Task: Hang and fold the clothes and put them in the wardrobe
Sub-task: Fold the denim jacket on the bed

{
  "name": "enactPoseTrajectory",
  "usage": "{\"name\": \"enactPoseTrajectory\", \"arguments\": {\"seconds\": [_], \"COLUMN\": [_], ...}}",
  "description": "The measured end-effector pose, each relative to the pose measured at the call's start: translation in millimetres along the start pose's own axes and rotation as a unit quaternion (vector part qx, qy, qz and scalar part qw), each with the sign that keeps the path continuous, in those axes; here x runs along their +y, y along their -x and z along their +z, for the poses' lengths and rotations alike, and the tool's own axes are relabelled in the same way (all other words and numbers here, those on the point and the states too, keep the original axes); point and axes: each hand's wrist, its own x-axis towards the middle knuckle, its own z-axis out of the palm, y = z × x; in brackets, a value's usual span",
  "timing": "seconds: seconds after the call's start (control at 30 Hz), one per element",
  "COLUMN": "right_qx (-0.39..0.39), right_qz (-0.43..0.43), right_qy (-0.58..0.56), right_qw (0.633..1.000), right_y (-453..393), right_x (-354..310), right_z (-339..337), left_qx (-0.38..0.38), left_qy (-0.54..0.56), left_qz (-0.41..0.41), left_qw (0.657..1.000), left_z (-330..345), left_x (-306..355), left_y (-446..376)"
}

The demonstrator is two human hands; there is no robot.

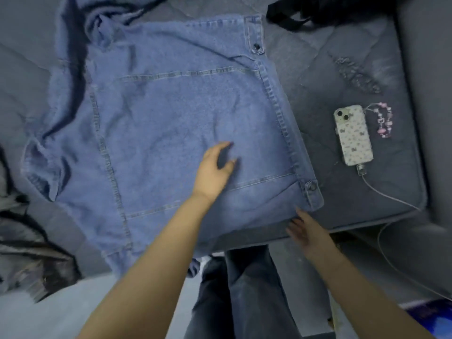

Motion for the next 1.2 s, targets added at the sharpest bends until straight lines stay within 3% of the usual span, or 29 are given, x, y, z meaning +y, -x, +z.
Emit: {"name": "enactPoseTrajectory", "arguments": {"seconds": [0.1, 0.2, 0.27, 0.33, 0.4, 0.47, 0.53, 0.63, 0.77, 1.0, 1.2], "right_qx": [-0.098, -0.088, -0.063, -0.063, -0.045, 0.013, 0.030, 0.054, 0.075, -0.056, -0.079], "right_qz": [0.023, -0.014, -0.056, -0.092, -0.089, -0.106, -0.098, -0.144, -0.131, -0.160, -0.119], "right_qy": [0.008, -0.023, -0.095, -0.189, -0.230, -0.176, -0.181, -0.098, -0.024, -0.148, -0.148], "right_qw": [0.995, 0.996, 0.992, 0.976, 0.968, 0.979, 0.978, 0.983, 0.988, 0.974, 0.979], "right_y": [15.9, 25.1, 21.2, 14.2, 13.7, 14.3, 10.7, 9.2, 22.1, 76.1, 67.6], "right_x": [42.3, 61.9, 57.0, 40.7, 29.0, 28.9, 34.4, 33.7, 23.2, -51.0, -143.3], "right_z": [32.0, 62.6, 67.8, 64.7, 57.6, 49.1, 40.6, 35.0, 39.8, 71.1, 143.2], "left_qx": [0.104, 0.243, 0.364, 0.433, 0.406, 0.317, 0.244, 0.272, 0.281, 0.223, 0.284], "left_qy": [0.096, 0.127, 0.089, 0.045, 0.143, 0.272, 0.305, 0.266, 0.294, 0.489, 0.558], "left_qz": [-0.129, -0.205, -0.259, -0.385, -0.457, -0.440, -0.405, -0.374, -0.382, -0.297, -0.248], "left_qw": [0.981, 0.939, 0.890, 0.814, 0.778, 0.795, 0.827, 0.846, 0.830, 0.789, 0.739], "left_z": [-30.5, -63.3, -85.9, -103.9, -111.3, -107.4, -104.2, -109.4, -130.7, -209.3, -254.4], "left_x": [-49.5, -103.0, -135.3, -161.3, -181.2, -197.7, -208.1, -213.2, -190.5, -88.4, -28.5], "left_y": [80.8, 149.9, 181.4, 199.6, 208.3, 216.4, 229.0, 242.0, 241.6, 199.3, 66.1]}}
